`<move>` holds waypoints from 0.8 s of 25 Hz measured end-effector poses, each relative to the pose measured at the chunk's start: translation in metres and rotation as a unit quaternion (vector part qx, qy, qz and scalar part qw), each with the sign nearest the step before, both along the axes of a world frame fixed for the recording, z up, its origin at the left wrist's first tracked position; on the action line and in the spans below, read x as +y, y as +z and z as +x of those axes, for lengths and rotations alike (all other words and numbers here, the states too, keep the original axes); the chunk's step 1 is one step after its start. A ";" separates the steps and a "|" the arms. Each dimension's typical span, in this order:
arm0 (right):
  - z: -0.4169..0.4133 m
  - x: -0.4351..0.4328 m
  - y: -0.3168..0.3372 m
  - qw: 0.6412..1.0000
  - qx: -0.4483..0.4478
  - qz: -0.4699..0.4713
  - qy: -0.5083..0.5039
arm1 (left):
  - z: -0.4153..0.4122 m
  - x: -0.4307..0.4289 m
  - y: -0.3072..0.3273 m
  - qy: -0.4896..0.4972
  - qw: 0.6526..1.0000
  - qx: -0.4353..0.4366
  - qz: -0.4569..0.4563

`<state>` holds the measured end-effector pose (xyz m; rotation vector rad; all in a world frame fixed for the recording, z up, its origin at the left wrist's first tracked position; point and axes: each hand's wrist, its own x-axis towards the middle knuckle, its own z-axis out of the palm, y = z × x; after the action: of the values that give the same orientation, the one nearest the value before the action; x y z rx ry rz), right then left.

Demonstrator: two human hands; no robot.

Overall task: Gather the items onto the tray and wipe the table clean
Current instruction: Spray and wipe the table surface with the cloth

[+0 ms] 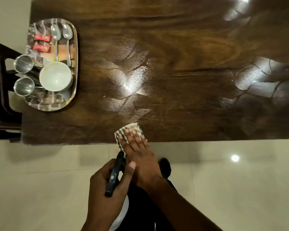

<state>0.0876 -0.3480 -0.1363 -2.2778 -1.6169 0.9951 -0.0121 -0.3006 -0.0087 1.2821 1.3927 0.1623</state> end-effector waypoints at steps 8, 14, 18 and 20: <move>0.157 -0.008 -0.012 0.957 -0.149 0.020 -0.247 | -0.022 0.037 -0.010 0.031 0.999 -0.026 0.007; 0.080 0.089 -0.016 0.966 -0.113 0.024 -0.233 | -0.031 0.054 -0.020 0.048 0.997 -0.058 -0.031; -0.010 0.109 -0.018 0.990 -0.080 0.057 0.100 | -0.027 0.076 -0.018 0.045 0.997 -0.056 0.001; 0.008 0.109 -0.022 0.973 -0.077 0.072 0.207 | -0.028 0.089 -0.018 0.039 0.997 -0.060 0.005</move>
<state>0.0958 -0.2393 -0.1582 -2.0069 -2.2138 0.7555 -0.0405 -0.2117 -0.0270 1.2075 1.3407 0.2959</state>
